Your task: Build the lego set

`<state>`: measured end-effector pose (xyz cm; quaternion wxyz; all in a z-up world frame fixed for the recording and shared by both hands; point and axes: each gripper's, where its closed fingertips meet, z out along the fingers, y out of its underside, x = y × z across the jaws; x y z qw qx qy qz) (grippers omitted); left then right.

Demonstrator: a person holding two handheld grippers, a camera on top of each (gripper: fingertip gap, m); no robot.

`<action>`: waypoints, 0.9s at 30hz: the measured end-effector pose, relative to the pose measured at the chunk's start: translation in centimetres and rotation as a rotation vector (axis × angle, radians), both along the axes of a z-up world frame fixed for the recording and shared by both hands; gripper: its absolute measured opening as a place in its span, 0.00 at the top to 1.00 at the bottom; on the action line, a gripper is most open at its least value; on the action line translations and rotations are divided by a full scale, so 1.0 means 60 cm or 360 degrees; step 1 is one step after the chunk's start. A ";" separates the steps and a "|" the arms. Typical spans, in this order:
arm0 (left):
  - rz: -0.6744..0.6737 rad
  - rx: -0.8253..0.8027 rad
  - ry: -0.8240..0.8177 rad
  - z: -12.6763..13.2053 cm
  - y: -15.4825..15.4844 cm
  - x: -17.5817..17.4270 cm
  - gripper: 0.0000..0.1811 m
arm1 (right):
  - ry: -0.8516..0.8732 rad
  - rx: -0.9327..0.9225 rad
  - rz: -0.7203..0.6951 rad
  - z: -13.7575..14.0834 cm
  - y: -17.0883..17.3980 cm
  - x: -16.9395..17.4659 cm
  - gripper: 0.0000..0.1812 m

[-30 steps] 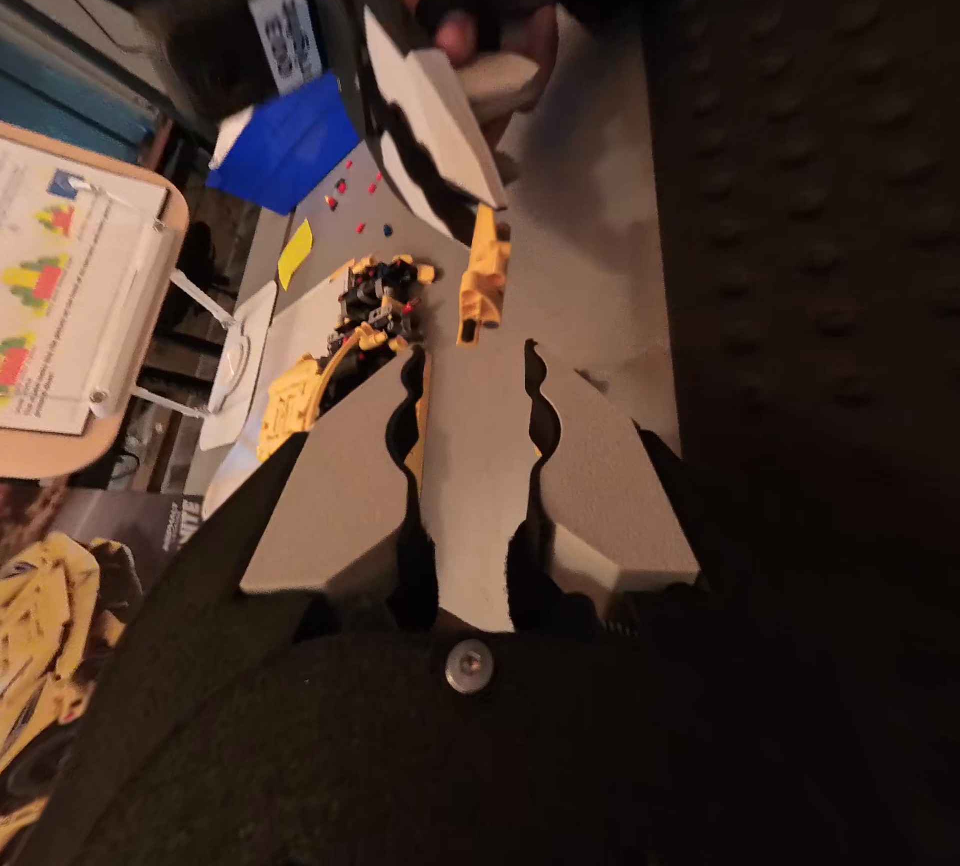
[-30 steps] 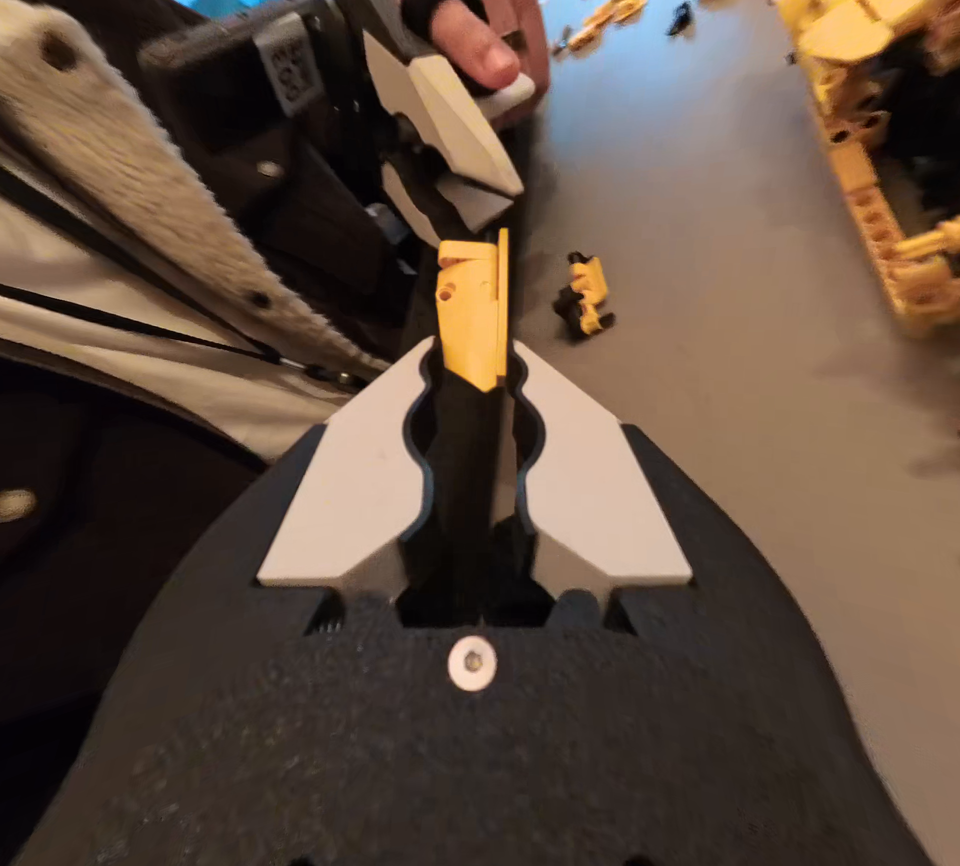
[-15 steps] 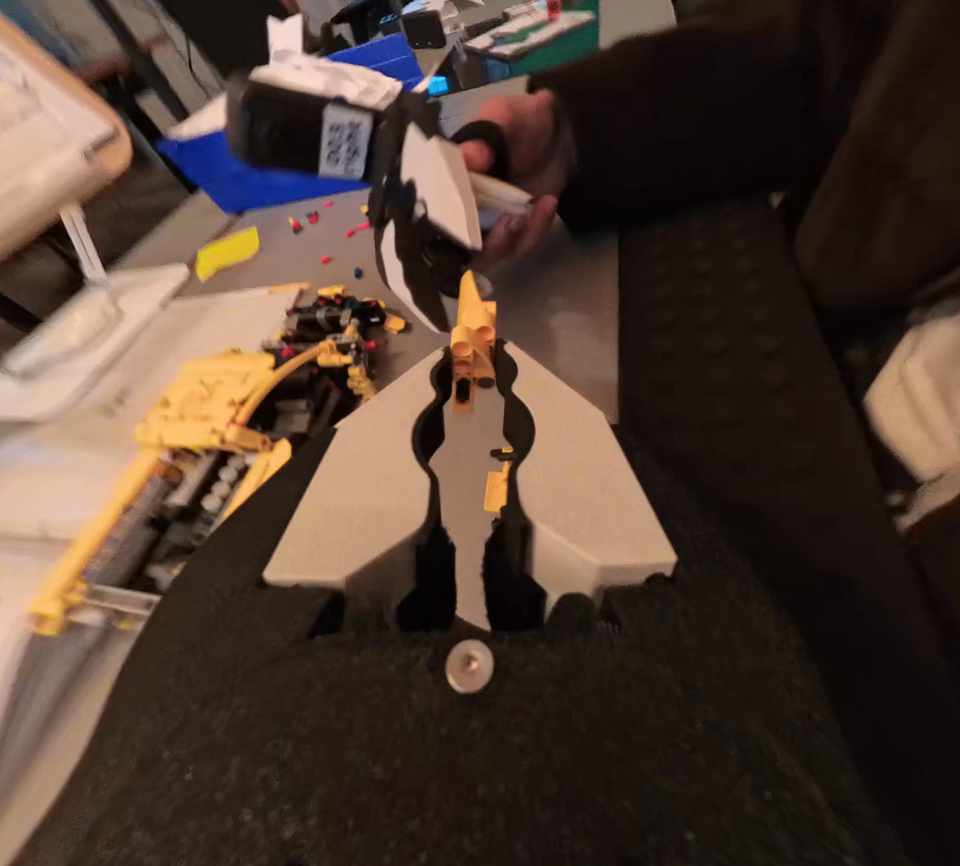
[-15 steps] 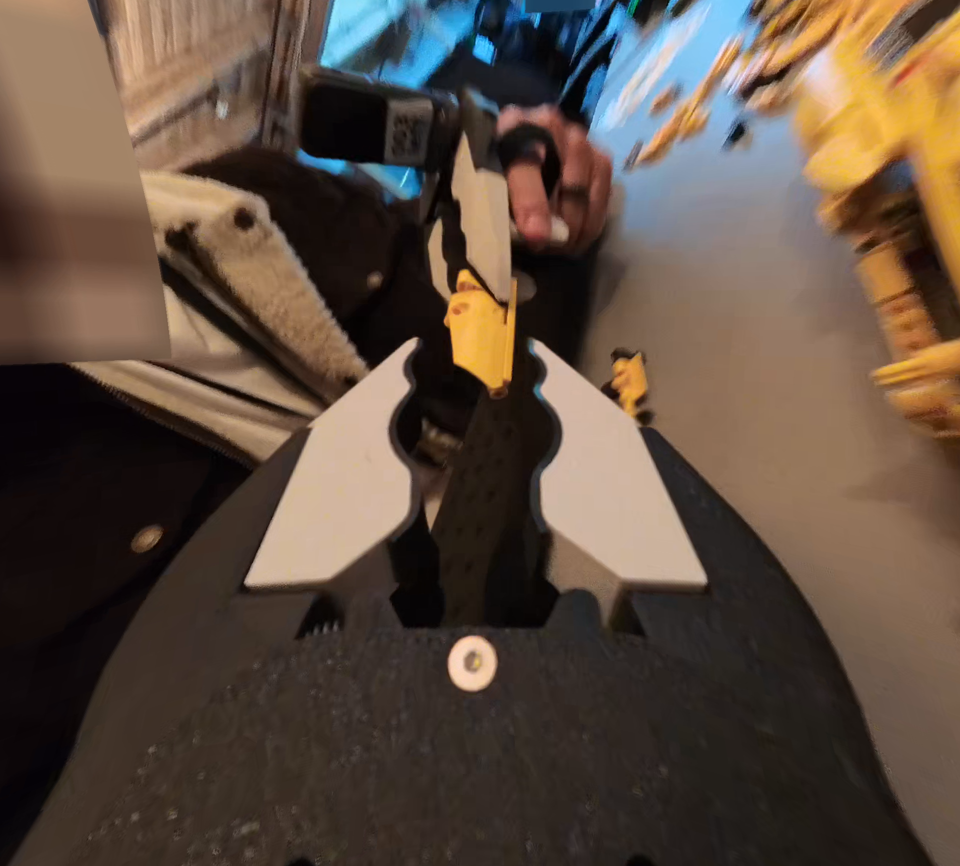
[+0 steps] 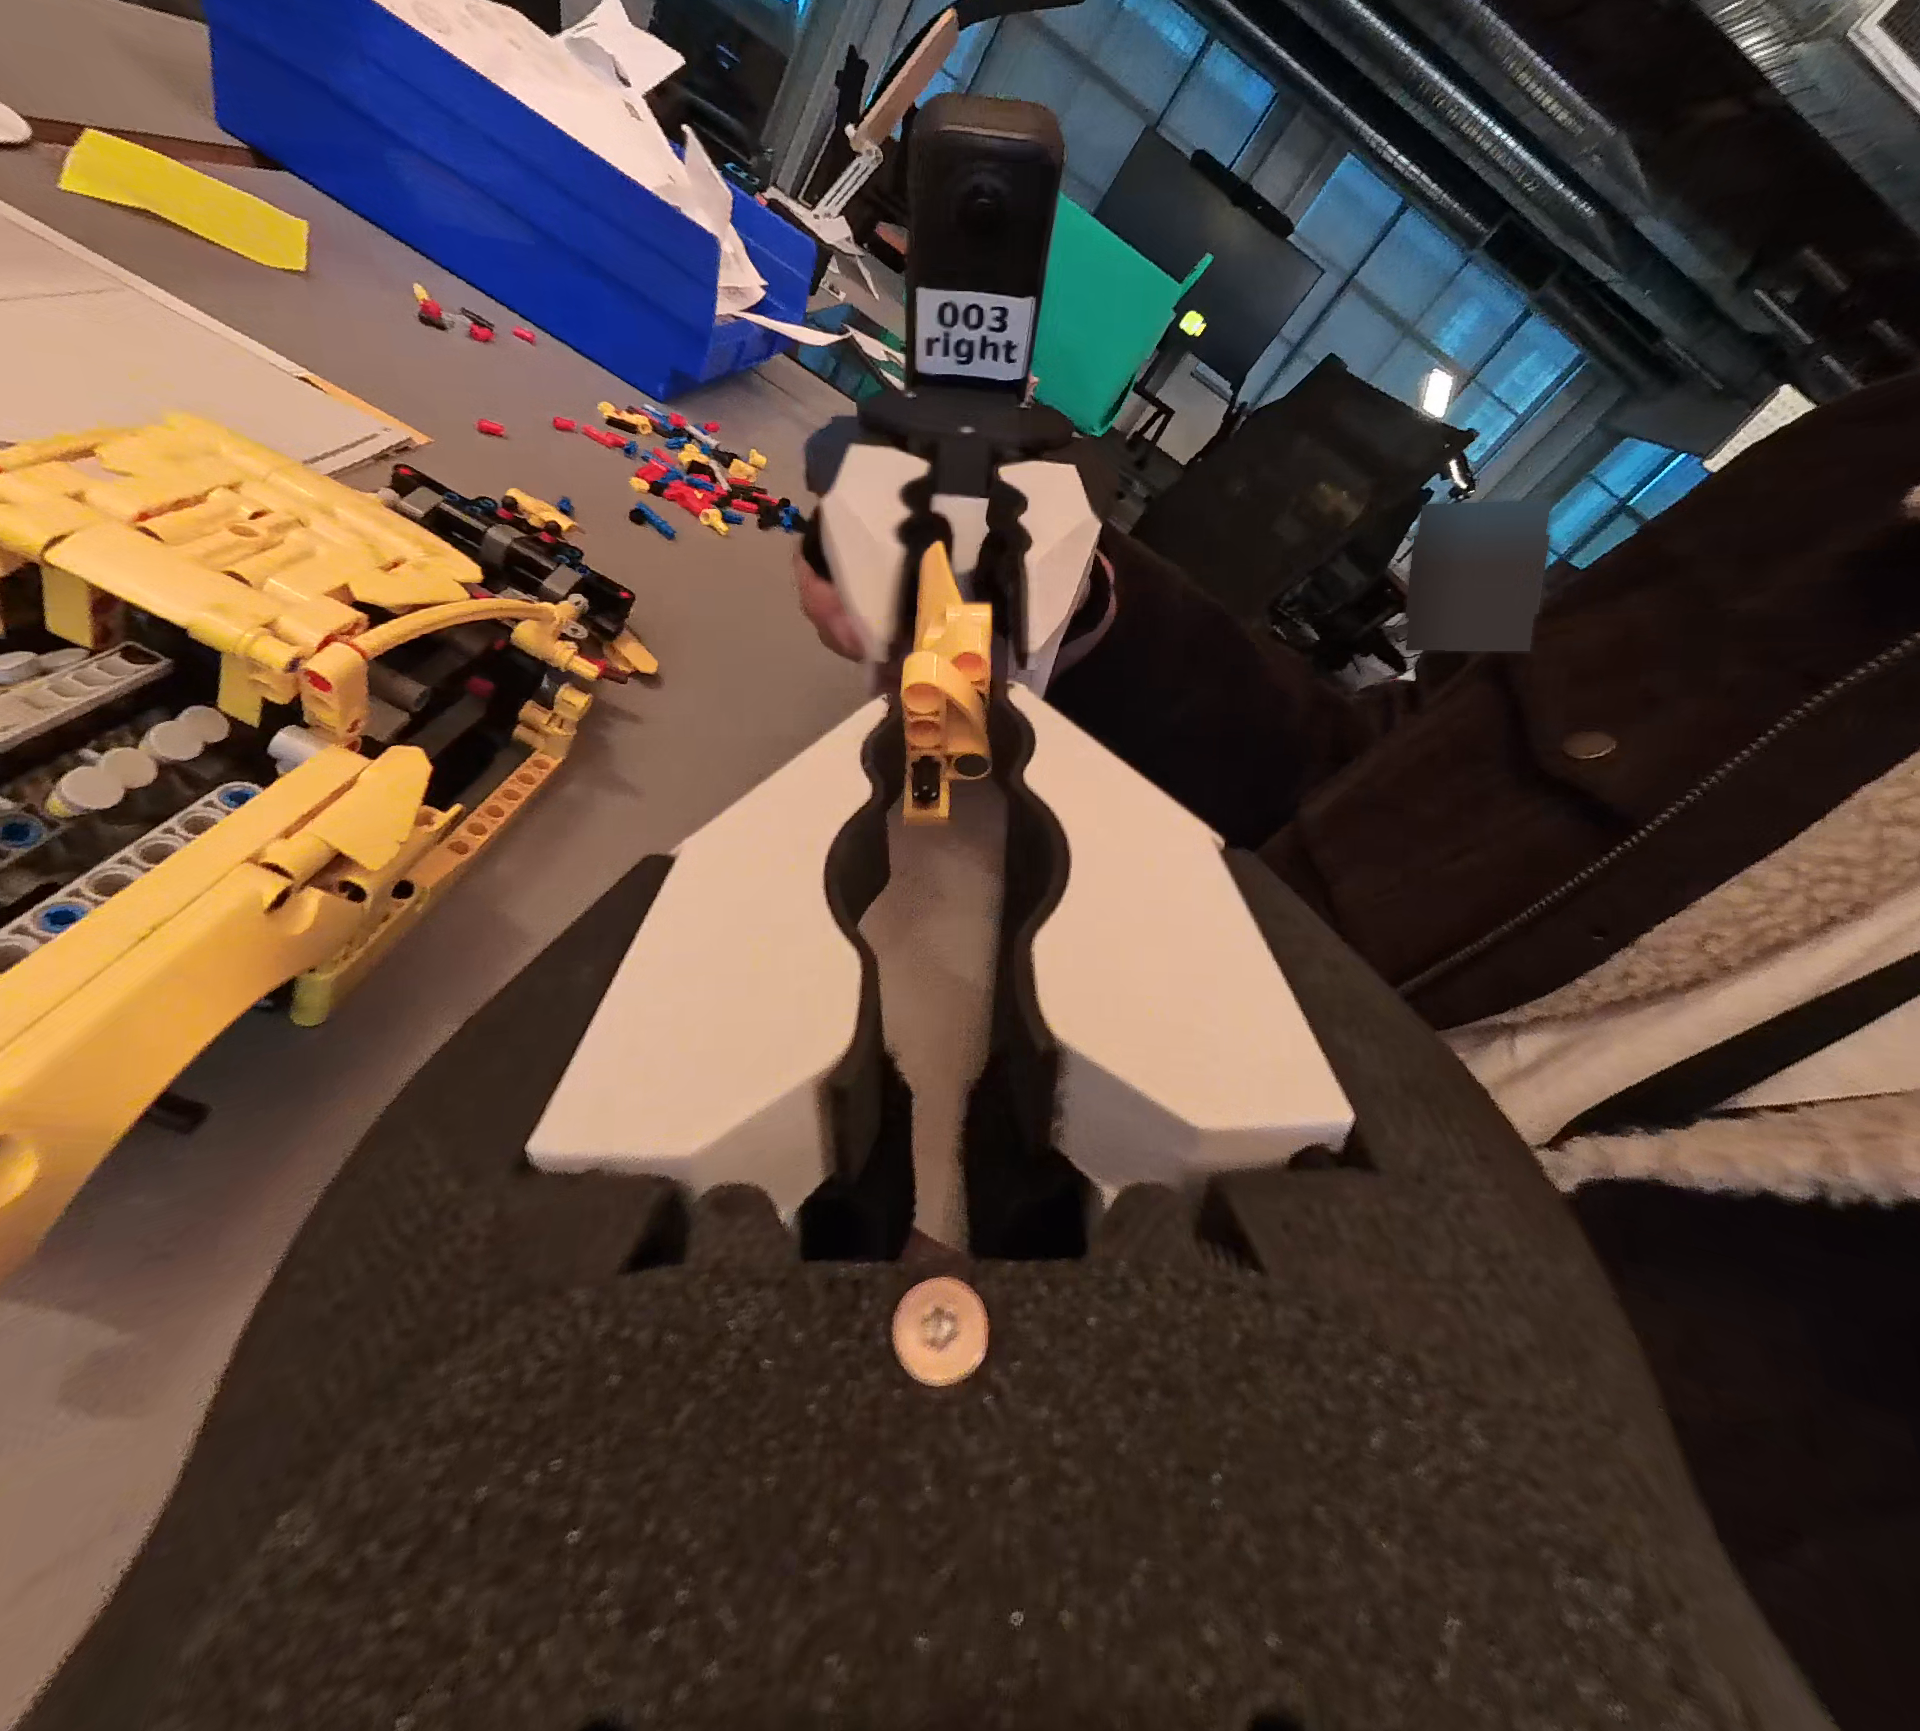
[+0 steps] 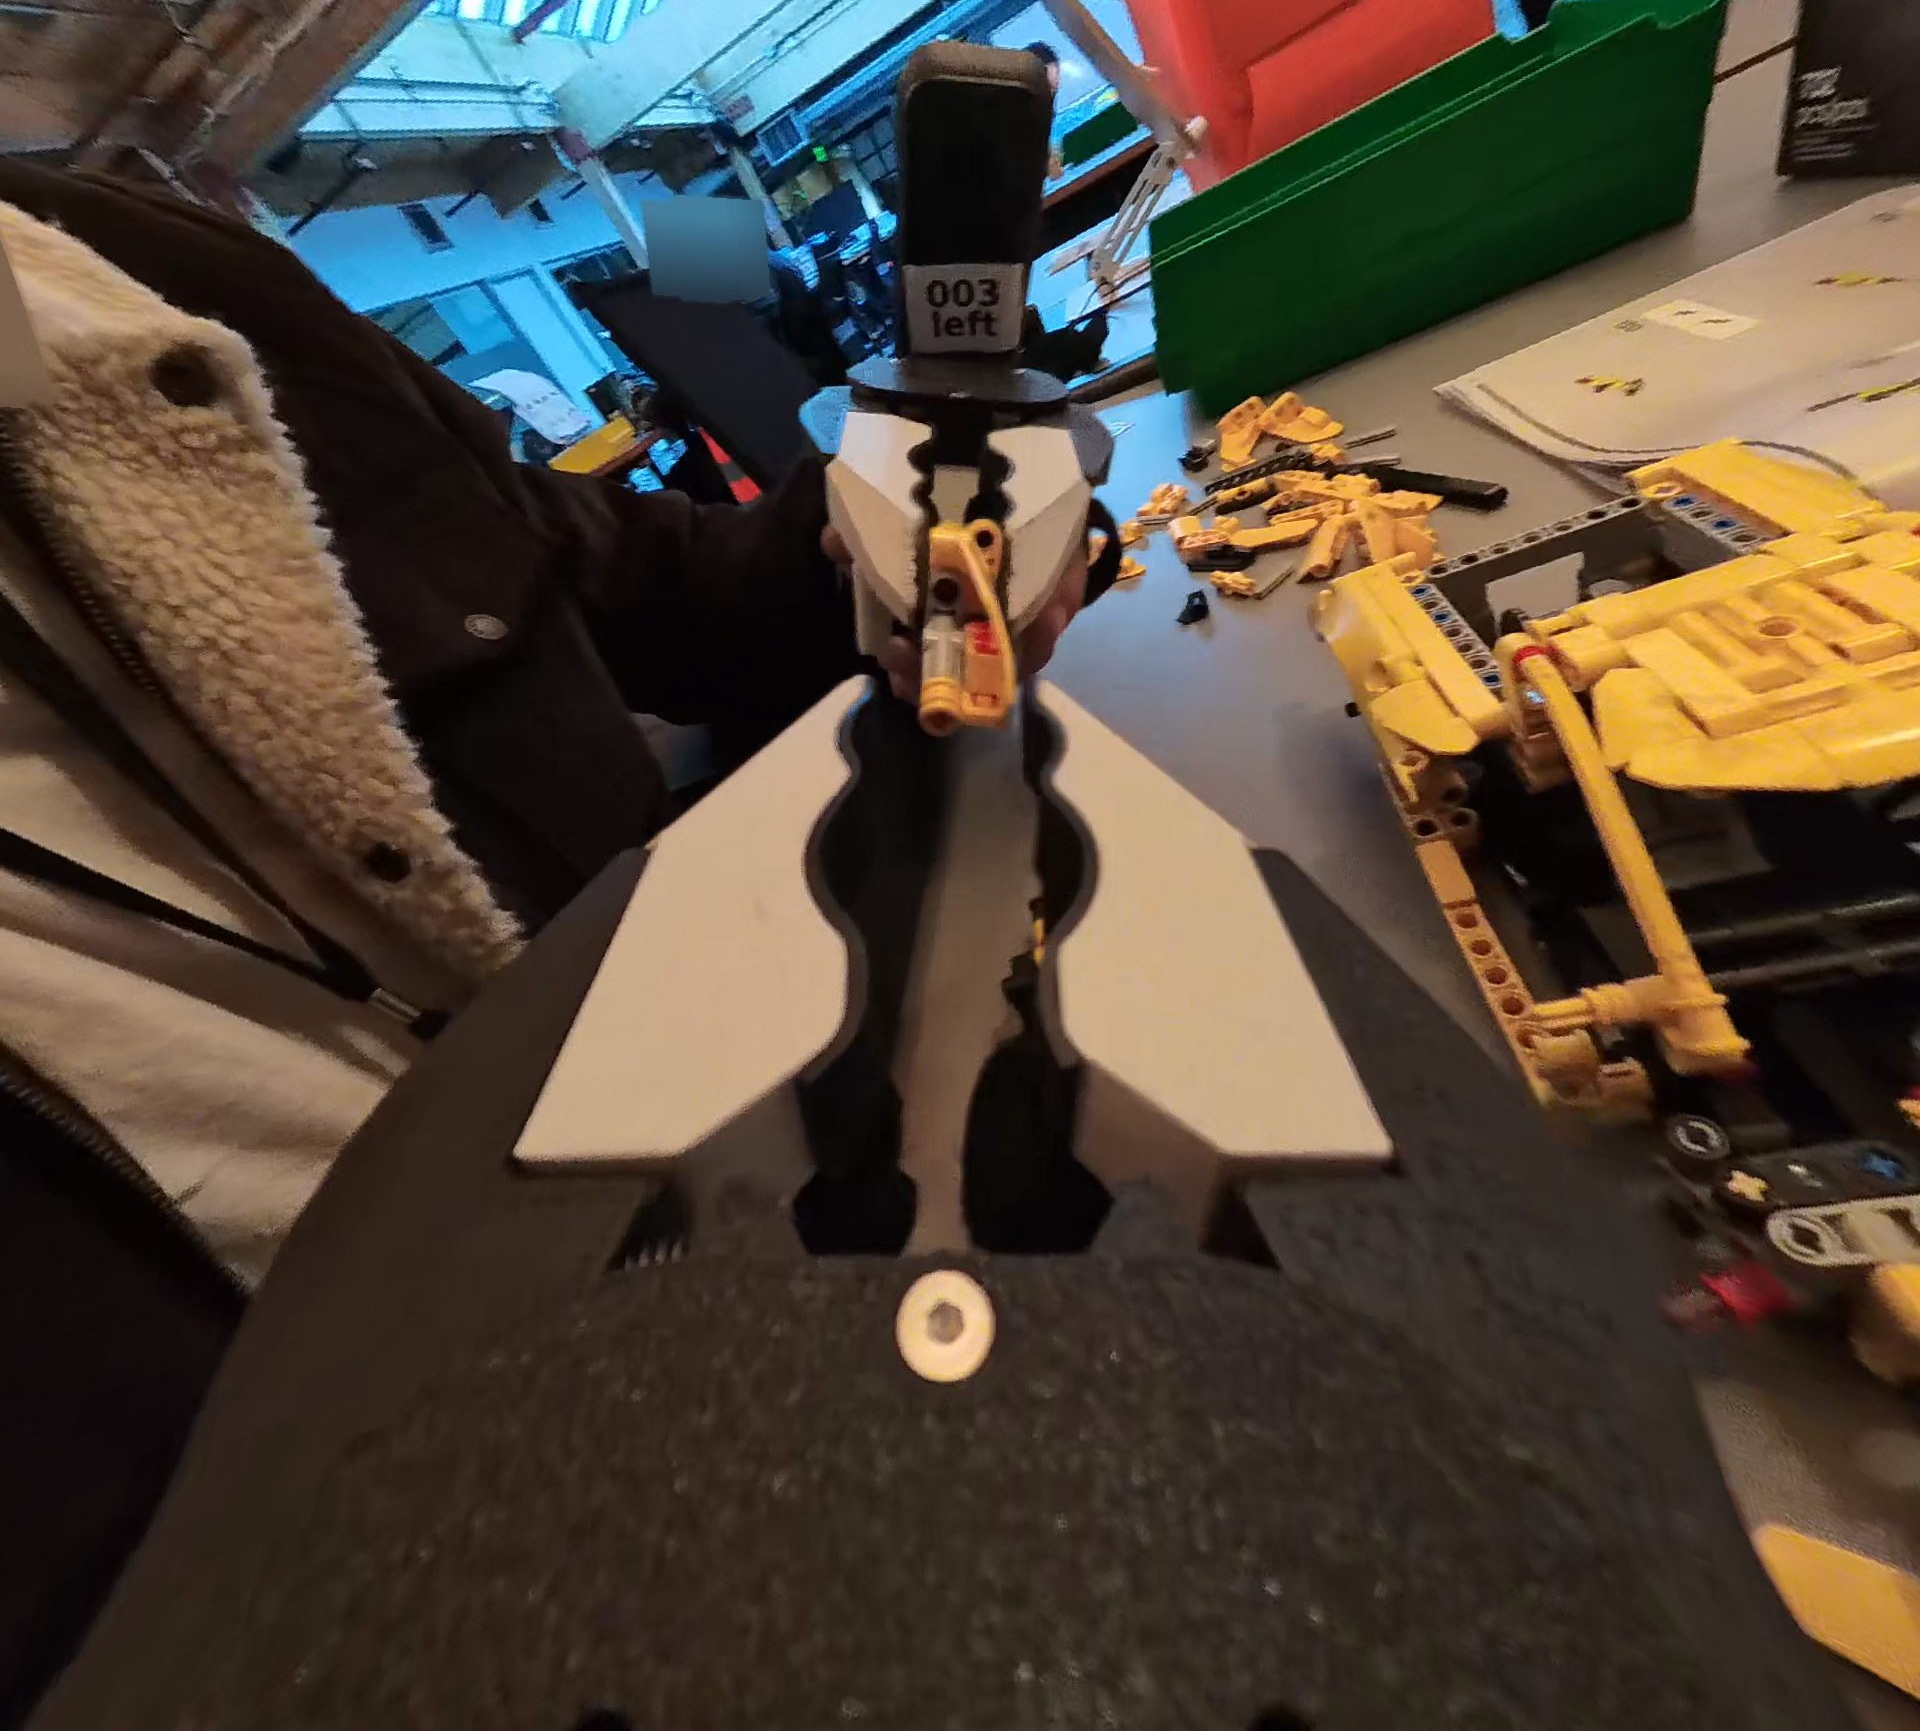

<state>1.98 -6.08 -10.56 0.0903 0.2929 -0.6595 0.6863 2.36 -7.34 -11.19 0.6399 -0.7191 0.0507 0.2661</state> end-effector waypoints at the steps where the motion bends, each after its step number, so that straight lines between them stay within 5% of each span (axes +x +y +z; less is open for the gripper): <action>1: -0.0006 0.0008 -0.0003 -0.001 -0.001 -0.001 0.92 | 0.0009 -0.0021 -0.0001 -0.002 0.000 0.000 0.90; 10: 0.0046 -0.0039 -0.0067 0.012 0.004 0.004 0.89 | 0.0400 0.0039 0.0031 0.011 0.007 0.009 0.92; 27: 0.0103 -0.0037 -0.0030 0.004 0.011 0.017 0.89 | 0.0643 0.0012 0.0017 0.002 0.015 0.016 0.92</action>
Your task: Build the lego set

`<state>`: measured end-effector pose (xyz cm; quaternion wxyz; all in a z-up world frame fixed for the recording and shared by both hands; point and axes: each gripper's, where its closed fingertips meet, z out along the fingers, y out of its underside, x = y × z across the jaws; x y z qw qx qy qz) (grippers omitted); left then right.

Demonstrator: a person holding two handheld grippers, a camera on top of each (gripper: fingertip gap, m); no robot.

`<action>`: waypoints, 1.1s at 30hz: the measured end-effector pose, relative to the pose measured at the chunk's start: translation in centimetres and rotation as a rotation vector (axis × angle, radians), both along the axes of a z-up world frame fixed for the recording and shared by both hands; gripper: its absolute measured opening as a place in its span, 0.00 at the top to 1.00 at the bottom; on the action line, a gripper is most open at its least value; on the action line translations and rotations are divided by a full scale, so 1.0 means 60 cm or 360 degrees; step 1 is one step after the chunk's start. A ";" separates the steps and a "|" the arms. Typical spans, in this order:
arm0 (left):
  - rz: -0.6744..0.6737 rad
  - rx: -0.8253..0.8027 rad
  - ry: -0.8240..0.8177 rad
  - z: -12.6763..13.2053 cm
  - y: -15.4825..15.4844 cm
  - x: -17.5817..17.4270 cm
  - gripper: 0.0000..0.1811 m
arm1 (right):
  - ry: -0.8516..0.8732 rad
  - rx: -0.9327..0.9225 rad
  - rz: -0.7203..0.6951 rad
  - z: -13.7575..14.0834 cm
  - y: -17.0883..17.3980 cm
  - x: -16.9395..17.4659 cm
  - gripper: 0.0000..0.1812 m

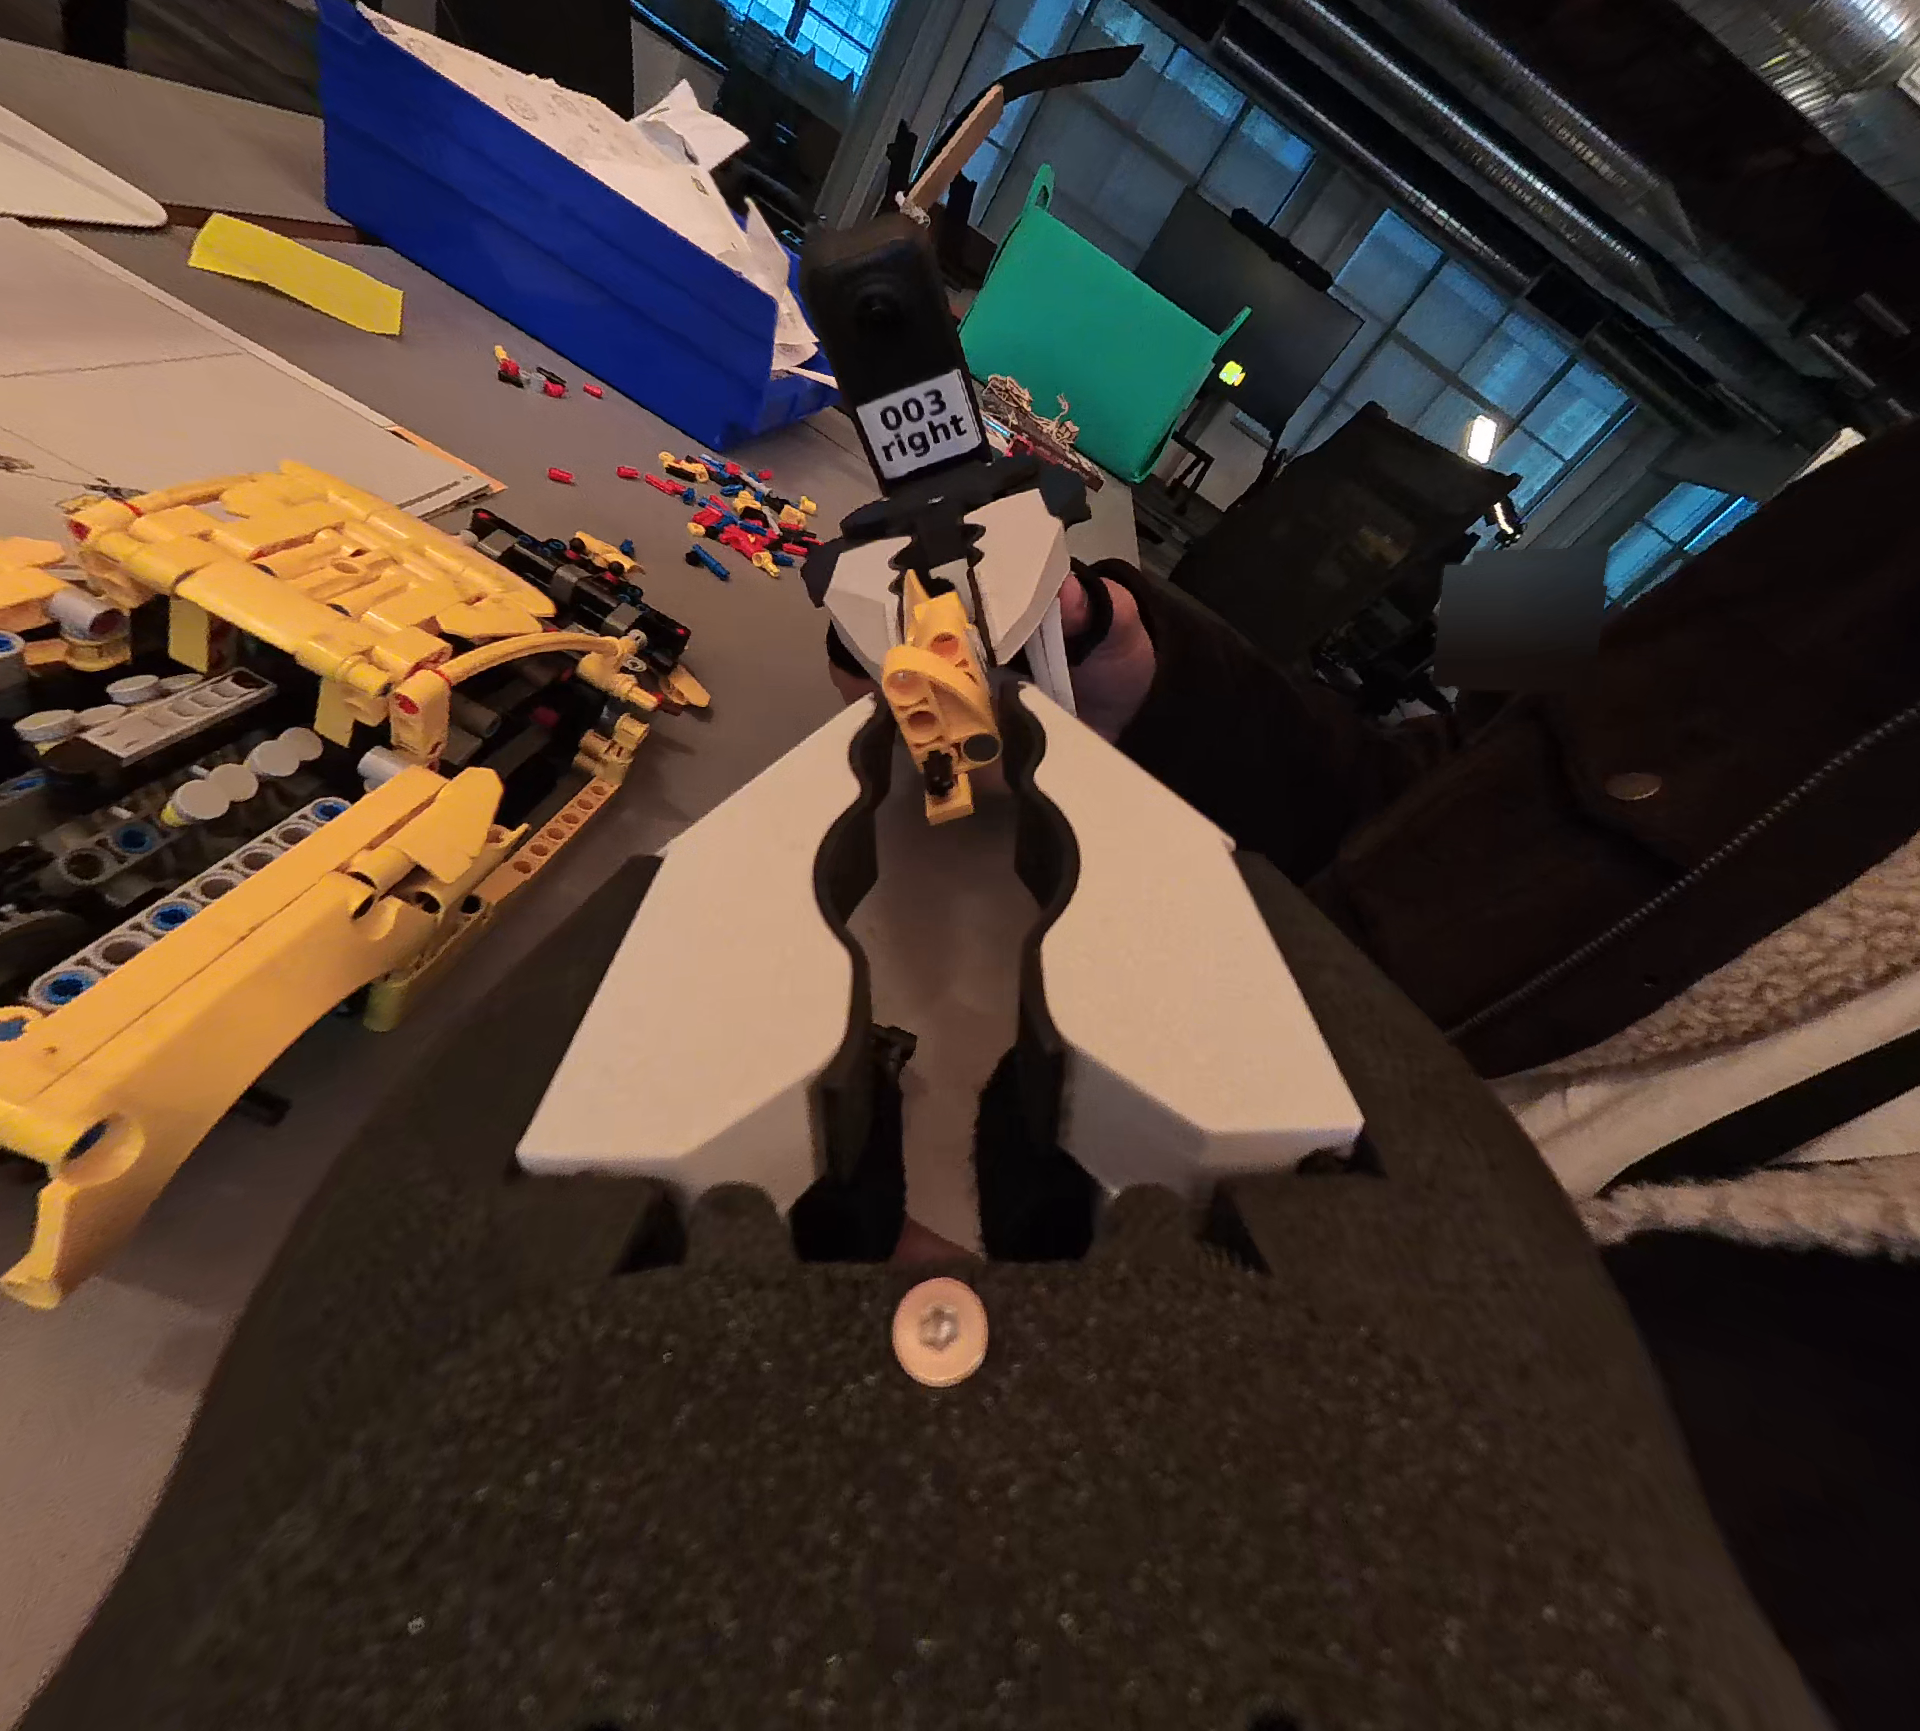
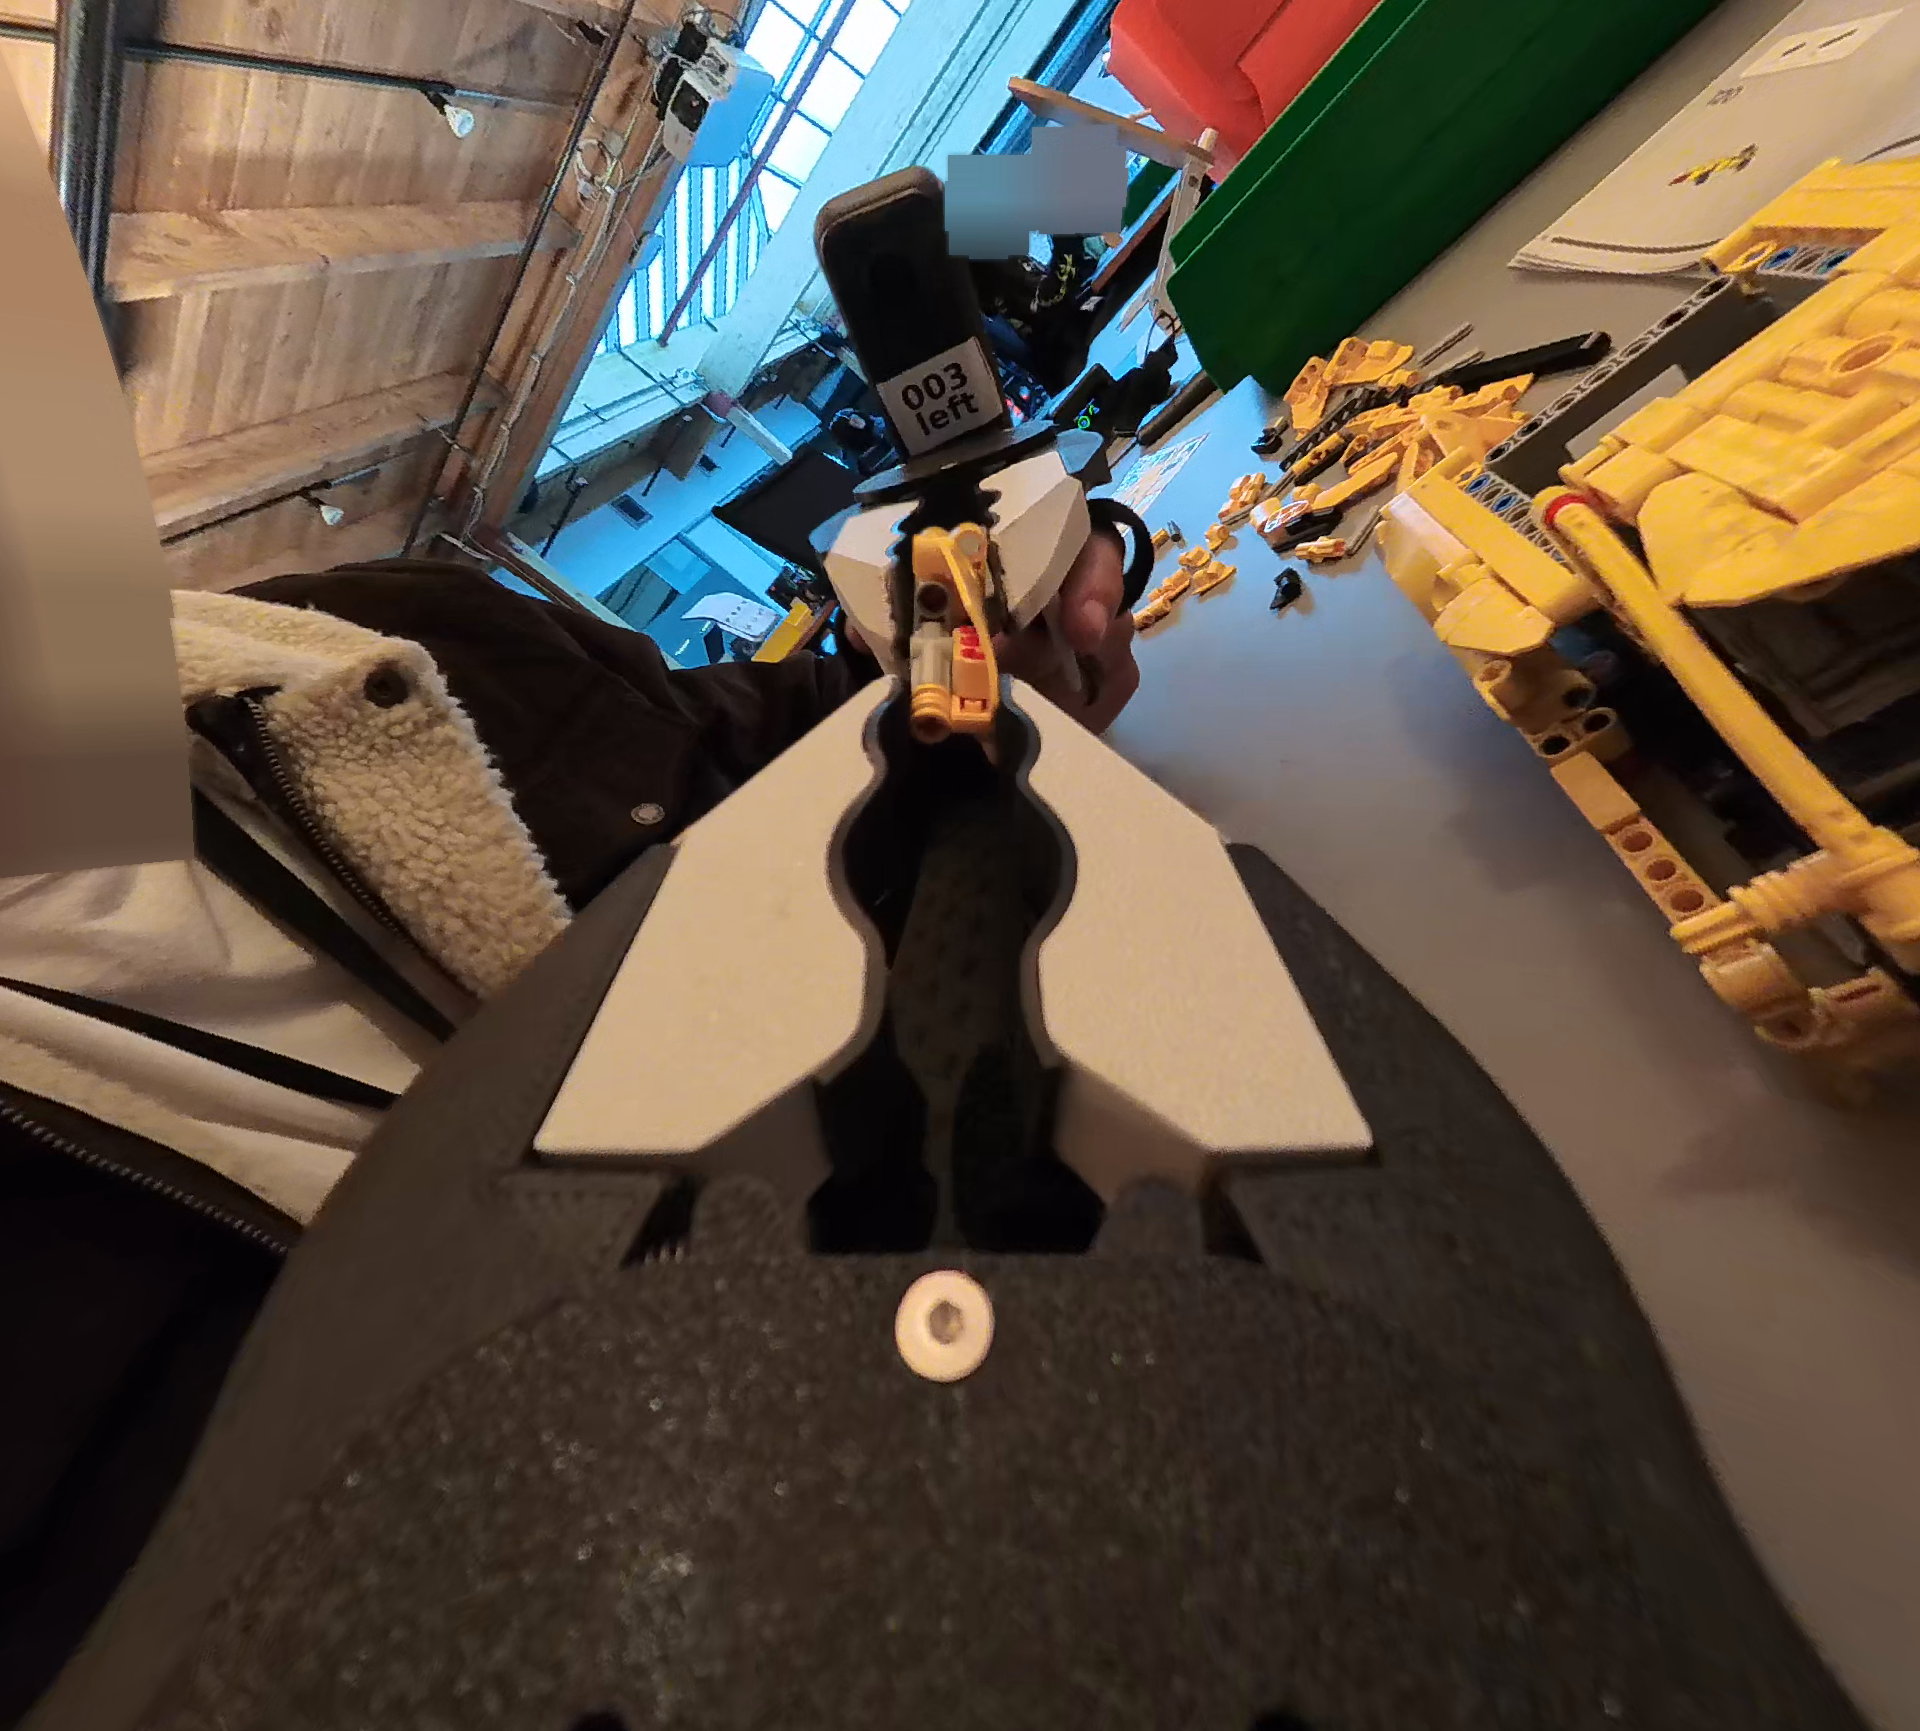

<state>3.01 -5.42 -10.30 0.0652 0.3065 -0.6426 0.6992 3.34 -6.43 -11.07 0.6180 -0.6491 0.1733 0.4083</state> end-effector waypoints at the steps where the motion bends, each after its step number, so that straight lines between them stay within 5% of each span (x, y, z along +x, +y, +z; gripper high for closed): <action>1: -0.0005 -0.0009 0.0005 0.001 0.000 0.000 0.89 | 0.0008 0.0007 -0.0002 0.002 0.000 0.001 0.92; 22: -0.0023 -0.0067 0.0071 0.002 -0.001 0.003 0.90 | 0.0013 -0.0004 0.0004 -0.003 0.019 -0.010 0.92; 28: 0.0122 0.0127 -0.0093 -0.005 0.029 0.017 0.91 | -0.0546 -0.0119 -0.0192 -0.020 0.000 0.009 0.83; 33: 0.0242 0.0399 -0.0160 -0.038 0.062 0.037 0.91 | -0.1265 -0.0561 0.0080 -0.120 -0.011 -0.062 0.79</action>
